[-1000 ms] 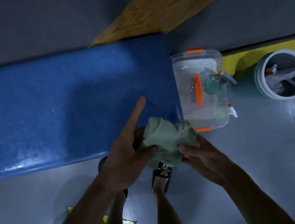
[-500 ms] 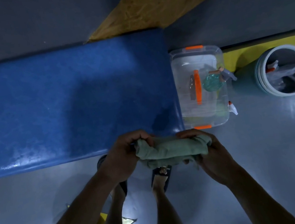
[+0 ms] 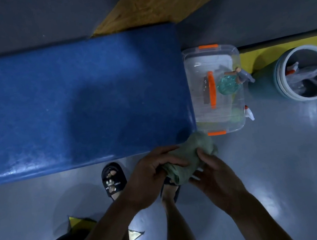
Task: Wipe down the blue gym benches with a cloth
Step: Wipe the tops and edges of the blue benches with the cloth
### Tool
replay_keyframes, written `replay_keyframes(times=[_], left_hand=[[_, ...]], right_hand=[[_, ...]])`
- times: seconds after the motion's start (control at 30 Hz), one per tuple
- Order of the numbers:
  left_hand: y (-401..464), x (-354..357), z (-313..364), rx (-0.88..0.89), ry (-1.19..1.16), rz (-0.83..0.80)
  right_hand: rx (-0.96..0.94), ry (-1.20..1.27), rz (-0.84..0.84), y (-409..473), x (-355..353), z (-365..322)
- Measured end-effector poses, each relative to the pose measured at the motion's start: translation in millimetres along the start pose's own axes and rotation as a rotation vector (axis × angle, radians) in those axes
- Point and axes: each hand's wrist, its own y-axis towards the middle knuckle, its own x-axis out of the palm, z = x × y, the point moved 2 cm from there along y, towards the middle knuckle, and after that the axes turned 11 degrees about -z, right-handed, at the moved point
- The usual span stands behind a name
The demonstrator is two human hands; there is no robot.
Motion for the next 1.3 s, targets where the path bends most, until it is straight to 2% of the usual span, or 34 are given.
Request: replay_keyframes(times=[0.07, 0.13, 0.23, 0.27, 0.33, 0.43, 0.53, 0.63, 0.77, 0.8, 0.87, 0.93, 1.0, 1.07, 1.13, 1.2, 1.27, 1.3], left_hand=[[-7, 0, -5, -0.016, 0.036, -0.040], [-16, -8, -11, -0.050, 0.157, -0.022], [-32, -38, -23, -0.065, 0.307, 0.174], [-37, -50, -26, -0.070, 0.350, 0.238], [-47, -72, -33, -0.085, 0.464, 0.333], [-62, -100, -46, -0.138, 0.739, 0.408], [-77, -121, -67, -0.270, 0.942, 0.429], [-88, -127, -89, -0.321, 1.029, 0.424], [-86, -132, -95, -0.298, 1.055, 0.422], [-85, -133, -95, -0.297, 1.059, 0.418], [-86, -134, -94, -0.293, 1.070, 0.412], [-87, -136, -92, -0.285, 1.084, 0.415], [-88, -140, -91, -0.274, 1.092, 0.403], [-90, -144, -91, -0.238, 1.111, 0.402], [-90, -147, -91, -0.230, 1.107, 0.395], [-90, -148, -92, -0.220, 1.082, 0.397], [-89, -147, -93, -0.210, 1.064, 0.407], [-89, -146, -93, -0.209, 1.056, 0.413]], right_hand=[[-0.148, -0.186, 0.103, 4, -2, -14], [-0.284, -0.503, 0.274, 10, -9, -34], [-0.389, -1.241, 0.525, 22, -22, -61], [-0.415, -1.412, 0.559, 29, -28, -66], [-0.451, -1.573, 0.567, 46, -33, -69], [-0.486, -1.628, 0.607, 70, -23, -61], [-0.561, -1.609, 0.673, 80, -8, -49], [-0.691, -1.598, 0.717, 79, -1, -34], [-0.758, -1.514, 0.870, 89, 25, -9], [-0.815, -1.531, 0.833, 94, 40, 6], [-0.893, -1.634, 0.633, 107, 75, 42], [-0.831, -1.783, 0.431, 117, 101, 70], [-0.815, -1.929, 0.269, 116, 104, 65], [-0.827, -2.044, 0.187, 104, 84, 38], [-0.807, -2.048, 0.286, 86, 55, 0], [-0.778, -1.928, 0.481, 73, 32, -31], [-0.748, -1.778, 0.699, 78, 26, -31], [-0.753, -1.724, 0.756, 88, 33, -19]])
